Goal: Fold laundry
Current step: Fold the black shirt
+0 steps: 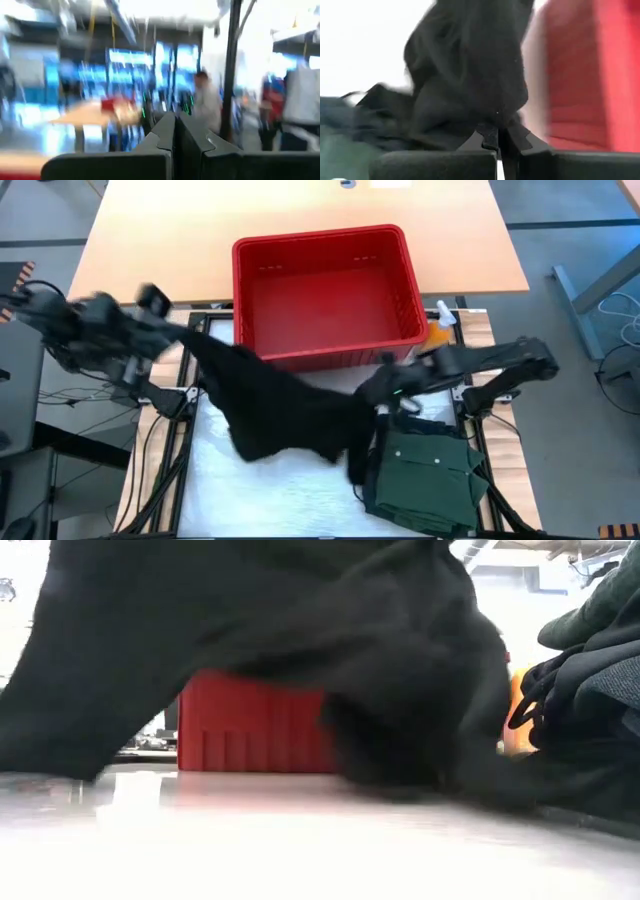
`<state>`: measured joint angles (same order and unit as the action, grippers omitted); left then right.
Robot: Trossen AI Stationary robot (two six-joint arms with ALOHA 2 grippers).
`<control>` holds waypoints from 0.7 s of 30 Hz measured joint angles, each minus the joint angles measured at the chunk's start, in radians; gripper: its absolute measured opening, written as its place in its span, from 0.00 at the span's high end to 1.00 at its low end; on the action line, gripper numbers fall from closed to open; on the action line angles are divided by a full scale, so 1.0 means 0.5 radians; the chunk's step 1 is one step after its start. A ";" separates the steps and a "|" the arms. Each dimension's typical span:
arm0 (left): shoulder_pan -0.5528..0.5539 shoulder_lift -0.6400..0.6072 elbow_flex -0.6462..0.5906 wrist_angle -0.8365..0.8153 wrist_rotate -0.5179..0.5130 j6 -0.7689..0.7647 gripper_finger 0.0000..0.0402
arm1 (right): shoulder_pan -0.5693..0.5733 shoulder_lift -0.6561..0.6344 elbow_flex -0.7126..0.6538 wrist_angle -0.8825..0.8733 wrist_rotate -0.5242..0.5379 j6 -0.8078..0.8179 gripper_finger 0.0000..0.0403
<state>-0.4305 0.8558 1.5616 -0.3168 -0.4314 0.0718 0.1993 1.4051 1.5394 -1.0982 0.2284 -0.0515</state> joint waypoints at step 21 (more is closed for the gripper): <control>0.001 -0.166 -0.027 -1.118 -0.496 -0.529 1.00 | 0.138 0.058 -0.164 0.380 0.265 0.615 0.95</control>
<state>-0.4301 0.7730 1.5481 -0.8760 -0.6793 -0.1929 0.2682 1.4342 1.4572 -0.9080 0.3608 0.2559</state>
